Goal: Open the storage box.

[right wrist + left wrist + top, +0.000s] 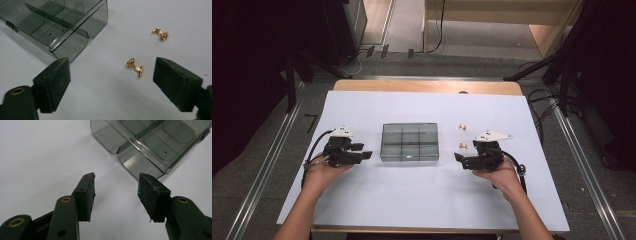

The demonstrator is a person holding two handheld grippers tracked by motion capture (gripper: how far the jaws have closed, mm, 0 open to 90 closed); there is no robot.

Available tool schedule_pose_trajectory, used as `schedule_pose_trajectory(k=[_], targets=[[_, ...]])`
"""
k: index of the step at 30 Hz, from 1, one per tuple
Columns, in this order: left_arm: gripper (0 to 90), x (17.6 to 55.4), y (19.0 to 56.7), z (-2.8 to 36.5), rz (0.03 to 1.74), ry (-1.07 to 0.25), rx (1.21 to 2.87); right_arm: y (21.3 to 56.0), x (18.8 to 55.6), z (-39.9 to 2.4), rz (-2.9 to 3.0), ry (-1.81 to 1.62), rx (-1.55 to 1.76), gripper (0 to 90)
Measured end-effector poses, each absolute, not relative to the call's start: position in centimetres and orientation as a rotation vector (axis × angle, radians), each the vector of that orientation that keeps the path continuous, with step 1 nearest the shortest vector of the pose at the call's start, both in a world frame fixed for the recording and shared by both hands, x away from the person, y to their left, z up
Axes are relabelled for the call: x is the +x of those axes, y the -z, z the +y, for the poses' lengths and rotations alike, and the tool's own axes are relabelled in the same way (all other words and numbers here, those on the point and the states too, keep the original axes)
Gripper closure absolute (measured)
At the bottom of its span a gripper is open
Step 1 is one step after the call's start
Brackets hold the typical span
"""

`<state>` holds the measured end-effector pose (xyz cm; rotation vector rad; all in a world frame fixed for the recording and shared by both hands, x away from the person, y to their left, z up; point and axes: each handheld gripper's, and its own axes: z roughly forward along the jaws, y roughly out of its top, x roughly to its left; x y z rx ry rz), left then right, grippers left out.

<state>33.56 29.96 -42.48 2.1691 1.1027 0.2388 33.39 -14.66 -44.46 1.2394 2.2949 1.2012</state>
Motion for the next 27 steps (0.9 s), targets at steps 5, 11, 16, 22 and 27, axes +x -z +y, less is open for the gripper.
schedule_pose_trajectory(k=[5,11,16,22,27], targets=[[48.2,33.6,42.4,29.8,1.111,-0.226,2.157,44.3,33.5,-14.6,2.315,-1.16,1.258,33.0],[43.2,33.6,42.0,29.6,1.153,-0.225,2.135,43.8,33.5,-14.5,2.331,-1.16,1.226,46.4],[44.0,33.5,41.8,29.5,1.145,-0.222,2.128,43.4,33.5,-14.3,2.324,-1.191,1.217,48.5],[43.7,33.4,41.7,29.3,1.14,-0.214,2.131,43.2,33.4,-14.1,2.318,-1.169,1.247,51.9],[43.0,33.3,41.7,29.1,1.13,-0.218,2.131,42.7,33.1,-13.8,2.292,-1.195,1.323,53.6]])
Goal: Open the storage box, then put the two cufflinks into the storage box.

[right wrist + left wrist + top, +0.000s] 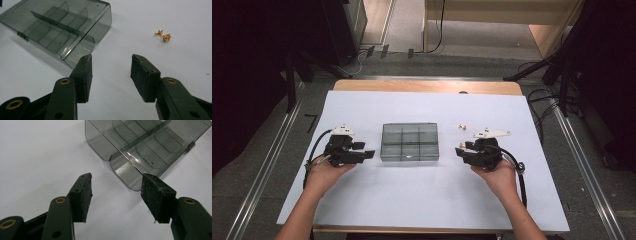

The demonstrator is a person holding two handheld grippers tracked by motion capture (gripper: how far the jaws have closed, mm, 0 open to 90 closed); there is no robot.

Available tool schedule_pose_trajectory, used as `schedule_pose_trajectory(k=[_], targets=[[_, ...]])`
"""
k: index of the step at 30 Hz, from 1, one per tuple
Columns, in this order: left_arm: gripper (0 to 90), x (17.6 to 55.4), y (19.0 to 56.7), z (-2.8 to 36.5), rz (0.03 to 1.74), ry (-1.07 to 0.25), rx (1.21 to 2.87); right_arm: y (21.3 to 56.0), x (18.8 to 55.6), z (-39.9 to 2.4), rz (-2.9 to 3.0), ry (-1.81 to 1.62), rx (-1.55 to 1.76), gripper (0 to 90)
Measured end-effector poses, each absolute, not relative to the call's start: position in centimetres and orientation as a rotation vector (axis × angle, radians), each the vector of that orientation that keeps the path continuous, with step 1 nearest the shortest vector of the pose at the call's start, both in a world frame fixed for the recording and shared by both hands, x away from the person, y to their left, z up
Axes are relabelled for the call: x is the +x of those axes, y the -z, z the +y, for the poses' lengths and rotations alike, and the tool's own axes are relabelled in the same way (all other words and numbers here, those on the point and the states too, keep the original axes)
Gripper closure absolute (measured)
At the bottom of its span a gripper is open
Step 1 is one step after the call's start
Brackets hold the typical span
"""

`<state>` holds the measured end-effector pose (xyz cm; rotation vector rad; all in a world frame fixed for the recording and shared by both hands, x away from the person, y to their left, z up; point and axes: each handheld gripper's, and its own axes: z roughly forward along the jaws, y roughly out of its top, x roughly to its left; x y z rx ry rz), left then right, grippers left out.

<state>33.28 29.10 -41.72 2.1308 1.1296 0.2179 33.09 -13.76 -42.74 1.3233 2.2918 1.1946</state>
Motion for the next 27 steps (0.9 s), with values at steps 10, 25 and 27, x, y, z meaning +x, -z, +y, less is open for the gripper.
schedule_pose_trajectory(k=[10,25,27], targets=[[41.9,33.4,41.9,28.9,1.106,-0.22,2.146,42.1,32.0,-11.7,2.281,-1.243,1.344,53.6],[41.7,33.6,42.2,29.1,1.104,-0.207,2.138,41.8,31.4,-7.7,2.308,-1.229,1.313,55.8],[41.6,33.6,42.3,29.1,1.097,-0.214,2.137,41.7,31.2,-7.3,2.306,-1.217,1.307,56.1]])
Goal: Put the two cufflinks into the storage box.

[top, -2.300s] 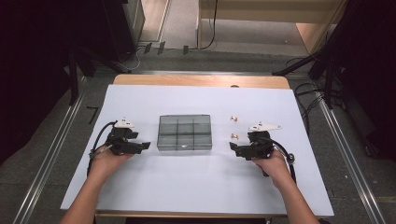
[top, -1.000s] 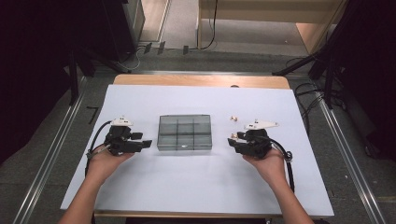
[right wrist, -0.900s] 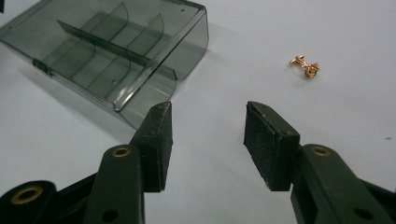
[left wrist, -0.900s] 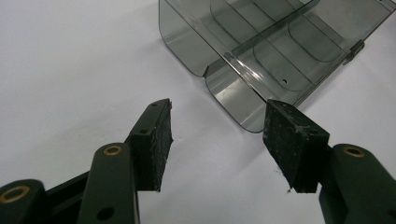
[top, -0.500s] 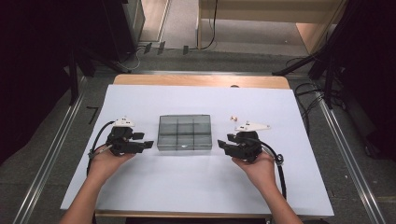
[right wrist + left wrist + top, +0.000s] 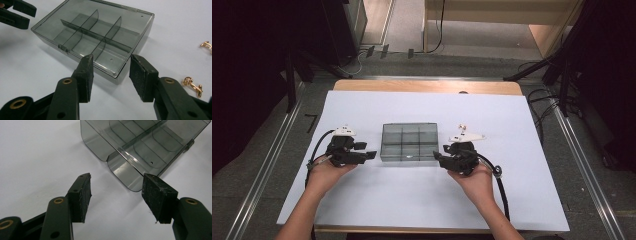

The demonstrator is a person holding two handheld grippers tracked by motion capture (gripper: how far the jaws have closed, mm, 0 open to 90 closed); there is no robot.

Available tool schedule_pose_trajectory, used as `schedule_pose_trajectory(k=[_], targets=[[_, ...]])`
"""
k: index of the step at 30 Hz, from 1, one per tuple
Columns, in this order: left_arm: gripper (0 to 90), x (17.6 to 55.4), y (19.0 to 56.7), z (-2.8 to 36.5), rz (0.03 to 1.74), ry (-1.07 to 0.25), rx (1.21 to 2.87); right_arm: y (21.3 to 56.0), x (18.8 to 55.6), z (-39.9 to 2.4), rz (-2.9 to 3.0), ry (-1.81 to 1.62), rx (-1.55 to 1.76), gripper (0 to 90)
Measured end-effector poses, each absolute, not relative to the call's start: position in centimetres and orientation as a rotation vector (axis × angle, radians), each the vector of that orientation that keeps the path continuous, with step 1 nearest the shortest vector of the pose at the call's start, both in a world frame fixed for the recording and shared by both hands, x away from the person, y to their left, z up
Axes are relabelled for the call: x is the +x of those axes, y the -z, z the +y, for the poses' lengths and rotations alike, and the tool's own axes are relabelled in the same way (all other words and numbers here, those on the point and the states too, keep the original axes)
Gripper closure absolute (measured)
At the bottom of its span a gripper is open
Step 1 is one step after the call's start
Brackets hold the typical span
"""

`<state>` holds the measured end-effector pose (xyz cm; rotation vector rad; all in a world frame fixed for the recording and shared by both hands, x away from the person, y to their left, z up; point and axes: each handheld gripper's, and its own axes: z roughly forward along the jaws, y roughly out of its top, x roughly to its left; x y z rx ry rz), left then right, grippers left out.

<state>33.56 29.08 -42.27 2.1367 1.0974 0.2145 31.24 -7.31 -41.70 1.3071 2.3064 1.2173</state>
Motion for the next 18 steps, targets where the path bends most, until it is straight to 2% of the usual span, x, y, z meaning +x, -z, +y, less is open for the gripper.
schedule_pose_trajectory(k=[18], targets=[[41.5,33.6,42.3,29.2,1.107,-0.21,2.146,41.6,28.9,-3.8,2.238,-1.19,1.328,59.5]])
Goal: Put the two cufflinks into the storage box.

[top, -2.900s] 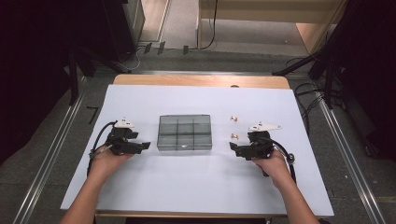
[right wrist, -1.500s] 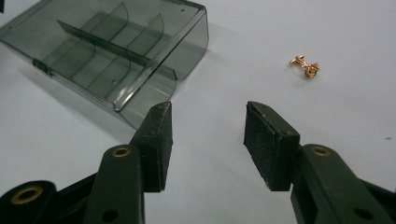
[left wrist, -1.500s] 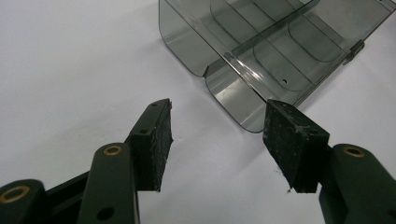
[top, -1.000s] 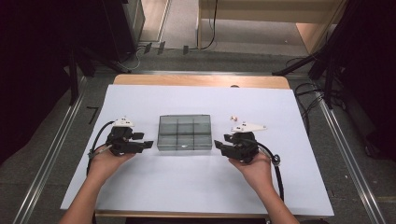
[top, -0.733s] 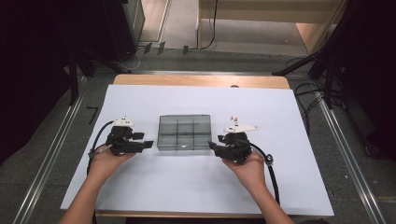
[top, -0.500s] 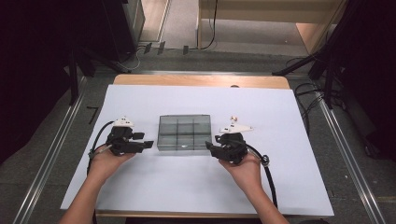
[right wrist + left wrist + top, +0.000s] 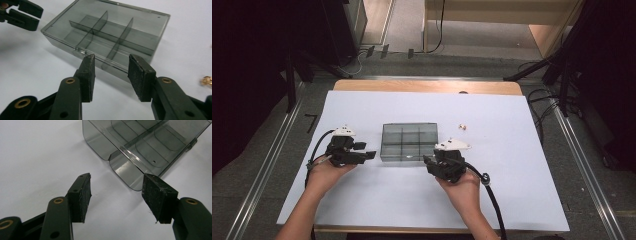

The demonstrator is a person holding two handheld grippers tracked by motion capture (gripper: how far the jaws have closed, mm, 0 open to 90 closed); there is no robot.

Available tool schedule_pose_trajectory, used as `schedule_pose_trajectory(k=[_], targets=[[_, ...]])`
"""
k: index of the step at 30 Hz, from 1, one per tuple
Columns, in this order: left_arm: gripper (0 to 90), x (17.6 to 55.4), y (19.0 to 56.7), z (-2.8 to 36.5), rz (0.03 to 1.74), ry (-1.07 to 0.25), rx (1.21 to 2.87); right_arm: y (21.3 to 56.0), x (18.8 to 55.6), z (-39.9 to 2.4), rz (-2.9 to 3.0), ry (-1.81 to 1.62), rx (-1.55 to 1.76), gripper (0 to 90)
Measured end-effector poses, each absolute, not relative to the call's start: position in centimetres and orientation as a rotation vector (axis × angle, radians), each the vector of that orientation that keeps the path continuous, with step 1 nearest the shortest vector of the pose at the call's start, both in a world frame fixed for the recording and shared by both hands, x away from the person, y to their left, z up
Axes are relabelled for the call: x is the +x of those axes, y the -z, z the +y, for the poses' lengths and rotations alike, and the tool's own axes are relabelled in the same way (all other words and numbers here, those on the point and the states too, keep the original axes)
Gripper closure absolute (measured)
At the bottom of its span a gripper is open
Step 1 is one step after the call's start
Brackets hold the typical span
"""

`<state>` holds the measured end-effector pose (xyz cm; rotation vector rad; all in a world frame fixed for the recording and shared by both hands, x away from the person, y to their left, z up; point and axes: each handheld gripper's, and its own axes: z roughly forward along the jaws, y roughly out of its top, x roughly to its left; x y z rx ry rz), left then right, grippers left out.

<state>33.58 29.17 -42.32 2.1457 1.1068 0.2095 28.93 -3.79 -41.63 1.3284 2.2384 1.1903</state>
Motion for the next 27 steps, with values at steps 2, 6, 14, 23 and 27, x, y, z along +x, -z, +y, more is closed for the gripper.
schedule_pose_trajectory(k=[2,6,14,23,27], targets=[[41.5,33.6,42.3,29.1,1.107,-0.209,2.147,42.1,28.6,-3.1,2.23,-1.209,1.354,61.0],[41.4,33.6,42.4,29.1,1.105,-0.207,2.146,42.8,28.1,-2.3,2.21,-1.217,1.363,62.7],[41.0,33.6,42.4,28.9,1.096,-0.199,2.15,43.7,26.9,-0.1,2.148,-1.209,1.34,64.7],[40.9,33.6,42.5,28.8,1.09,-0.196,2.146,44.9,26.6,1.4,2.15,-1.22,1.344,70.1],[40.8,33.6,42.5,28.9,1.092,-0.193,2.148,45.7,26.8,2.0,2.138,-1.209,1.369,73.5]])
